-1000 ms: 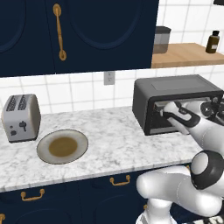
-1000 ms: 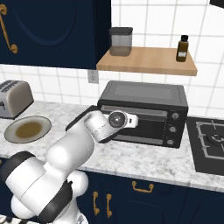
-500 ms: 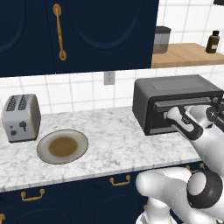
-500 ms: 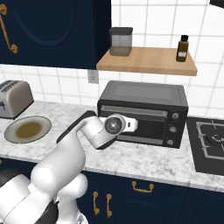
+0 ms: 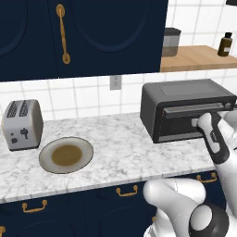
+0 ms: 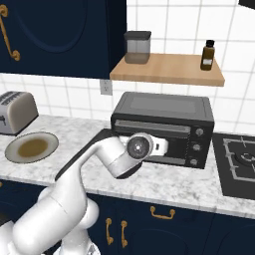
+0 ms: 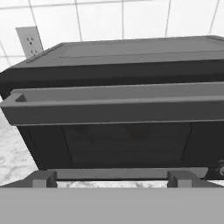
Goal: Pick up the kebab skewer and baguette bread, and place them inside the toaster oven. Close the toaster oven door and start by setting the timer.
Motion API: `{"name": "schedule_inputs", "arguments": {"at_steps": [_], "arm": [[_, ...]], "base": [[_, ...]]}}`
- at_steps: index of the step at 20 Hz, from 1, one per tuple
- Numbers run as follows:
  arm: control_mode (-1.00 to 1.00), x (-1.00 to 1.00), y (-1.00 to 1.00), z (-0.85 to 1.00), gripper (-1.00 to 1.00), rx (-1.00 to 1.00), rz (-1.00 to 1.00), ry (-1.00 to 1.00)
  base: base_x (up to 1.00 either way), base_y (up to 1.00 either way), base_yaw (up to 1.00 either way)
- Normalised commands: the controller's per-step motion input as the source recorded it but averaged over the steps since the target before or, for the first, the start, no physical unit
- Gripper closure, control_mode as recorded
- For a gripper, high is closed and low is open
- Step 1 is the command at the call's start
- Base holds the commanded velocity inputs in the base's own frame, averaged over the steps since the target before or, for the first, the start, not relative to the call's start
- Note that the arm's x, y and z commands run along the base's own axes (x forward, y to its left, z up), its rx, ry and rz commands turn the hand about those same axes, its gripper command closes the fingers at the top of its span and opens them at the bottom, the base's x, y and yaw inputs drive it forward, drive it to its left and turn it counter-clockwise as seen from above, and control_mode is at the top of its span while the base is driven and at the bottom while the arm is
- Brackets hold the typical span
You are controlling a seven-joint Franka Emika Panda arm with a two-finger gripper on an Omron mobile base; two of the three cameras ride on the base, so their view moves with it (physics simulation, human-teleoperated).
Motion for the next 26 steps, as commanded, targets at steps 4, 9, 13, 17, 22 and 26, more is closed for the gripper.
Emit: {"name": "schedule_inputs", "arguments": {"at_steps": [4, 9, 13, 17, 22, 26], "arm": [[-1.0, -0.44, -0.81, 0.01, -1.0, 0.0, 0.01, -0.13], [-1.0, -0.08, -0.72, 0.34, -1.0, 0.0, 0.08, -0.27], [-1.0, 0.02, -0.36, 0.14, -1.0, 0.0, 0.13, -0.21], [-1.0, 0.0, -0.46, 0.19, -1.0, 0.0, 0.06, -0.22], [-1.0, 0.06, -0.34, 0.05, -1.0, 0.0, 0.0, -0.01], [-1.0, 0.18, -0.14, 0.0, -1.0, 0.0, 0.0, -0.01]], "base": [[0.0, 0.0, 0.0], [0.0, 0.0, 0.0], [0.0, 0.0, 0.0], [0.0, 0.0, 0.0], [0.0, 0.0, 0.0], [0.0, 0.0, 0.0]]}}
